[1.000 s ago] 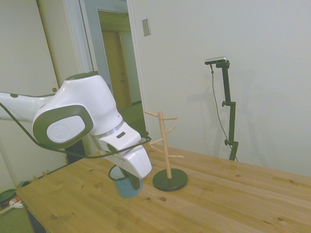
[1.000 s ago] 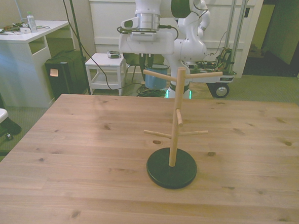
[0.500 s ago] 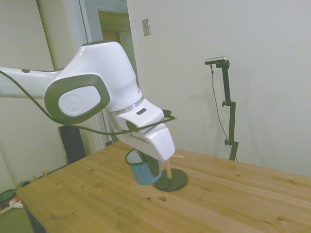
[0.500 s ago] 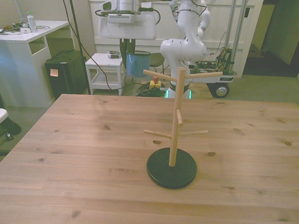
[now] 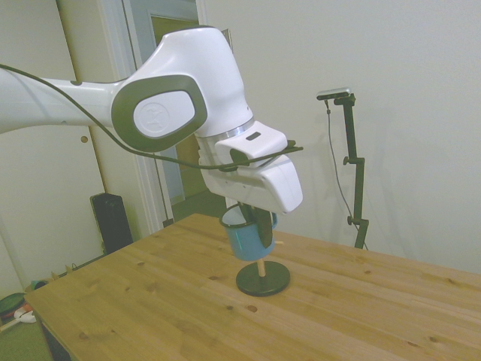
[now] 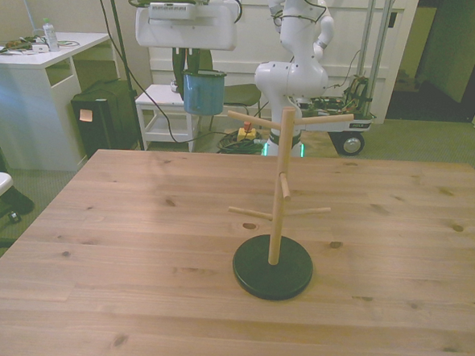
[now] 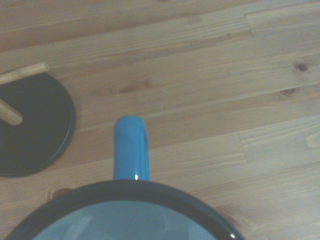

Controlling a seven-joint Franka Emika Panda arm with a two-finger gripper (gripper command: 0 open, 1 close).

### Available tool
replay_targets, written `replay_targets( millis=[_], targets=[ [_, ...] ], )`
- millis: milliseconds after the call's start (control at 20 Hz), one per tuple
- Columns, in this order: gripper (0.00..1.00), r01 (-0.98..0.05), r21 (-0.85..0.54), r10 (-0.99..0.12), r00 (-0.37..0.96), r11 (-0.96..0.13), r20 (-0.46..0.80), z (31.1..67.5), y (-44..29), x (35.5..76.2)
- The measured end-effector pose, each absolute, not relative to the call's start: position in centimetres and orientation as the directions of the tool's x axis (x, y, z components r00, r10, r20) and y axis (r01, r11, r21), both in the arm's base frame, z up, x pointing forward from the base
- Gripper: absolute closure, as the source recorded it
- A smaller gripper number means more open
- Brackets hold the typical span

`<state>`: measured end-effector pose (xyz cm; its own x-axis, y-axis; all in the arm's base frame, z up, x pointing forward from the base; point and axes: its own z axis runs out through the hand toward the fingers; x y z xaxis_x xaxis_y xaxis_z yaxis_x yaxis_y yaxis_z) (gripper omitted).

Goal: Hang the mug

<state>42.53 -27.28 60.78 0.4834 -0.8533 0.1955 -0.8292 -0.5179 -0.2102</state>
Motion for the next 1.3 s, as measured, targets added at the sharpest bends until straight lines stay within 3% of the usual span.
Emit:
replay_targets(
  millis=[900, 1300],
  targets=[
    [1.0, -0.822, -0.194, -0.842, 0.499, -0.535, 0.205, 66.3, -27.3, 50.0],
    [1.0, -0.821, -0.182, -0.837, 0.507, -0.541, 0.204, 66.9, -26.8, 52.0]
  ],
)
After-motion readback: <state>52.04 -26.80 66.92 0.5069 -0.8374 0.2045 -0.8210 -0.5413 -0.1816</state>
